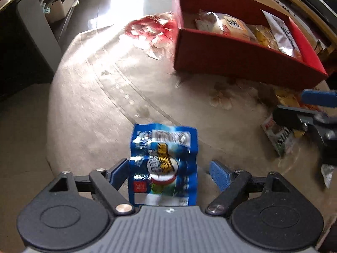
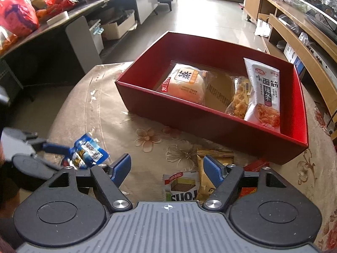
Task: Organize snacks
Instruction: 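Grasp the blue-and-white sausage packet with the left tool while the right tool reaches for the gold cookie packet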
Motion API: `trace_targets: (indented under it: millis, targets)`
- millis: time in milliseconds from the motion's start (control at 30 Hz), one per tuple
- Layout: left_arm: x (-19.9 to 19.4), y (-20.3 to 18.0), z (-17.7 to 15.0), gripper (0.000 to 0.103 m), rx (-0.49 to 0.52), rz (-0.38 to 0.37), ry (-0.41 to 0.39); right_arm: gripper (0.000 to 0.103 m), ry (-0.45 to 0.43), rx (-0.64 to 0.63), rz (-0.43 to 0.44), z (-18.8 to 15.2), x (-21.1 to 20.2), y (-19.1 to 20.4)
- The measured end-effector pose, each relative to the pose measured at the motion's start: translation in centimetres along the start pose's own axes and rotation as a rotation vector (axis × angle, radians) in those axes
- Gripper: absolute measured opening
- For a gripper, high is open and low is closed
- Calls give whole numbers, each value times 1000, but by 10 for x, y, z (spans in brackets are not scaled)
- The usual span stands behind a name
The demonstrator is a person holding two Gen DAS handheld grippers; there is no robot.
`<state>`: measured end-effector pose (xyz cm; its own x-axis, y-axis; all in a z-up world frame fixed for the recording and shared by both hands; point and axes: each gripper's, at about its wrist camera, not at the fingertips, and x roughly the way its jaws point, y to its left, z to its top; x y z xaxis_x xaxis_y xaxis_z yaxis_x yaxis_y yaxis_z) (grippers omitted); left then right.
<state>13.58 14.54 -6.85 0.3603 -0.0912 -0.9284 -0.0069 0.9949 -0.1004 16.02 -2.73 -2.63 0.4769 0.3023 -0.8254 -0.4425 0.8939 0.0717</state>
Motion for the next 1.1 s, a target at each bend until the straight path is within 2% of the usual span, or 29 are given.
trace_targets:
  millis: [200,367,433,500,800,933,1100]
  targets:
    - [6,-16,1,85,-21,96,-13,83,-2,24,-19,-1,-4,-14]
    - [7,-17,2,84,-48,108,-22,83,7,54,-35,-3,-4,-32]
    - [5,-17,1,79,-56,113,-29,83,13,57,-43,-3,-2,-36]
    - [2,-20,0,69,-55,115,-39,83,16,64,-45,-2,-1,-38]
    - [-6,-26,-1,68,-74,38,-27,83,64,91,-30,-6,9,-48]
    - [-7,-31,1,69,-67,18,-22,83,63,132,-52,-4,12,-61]
    - [-3,-35,3,69,-64,8,-7,82,109,189,7,-1,31,-68]
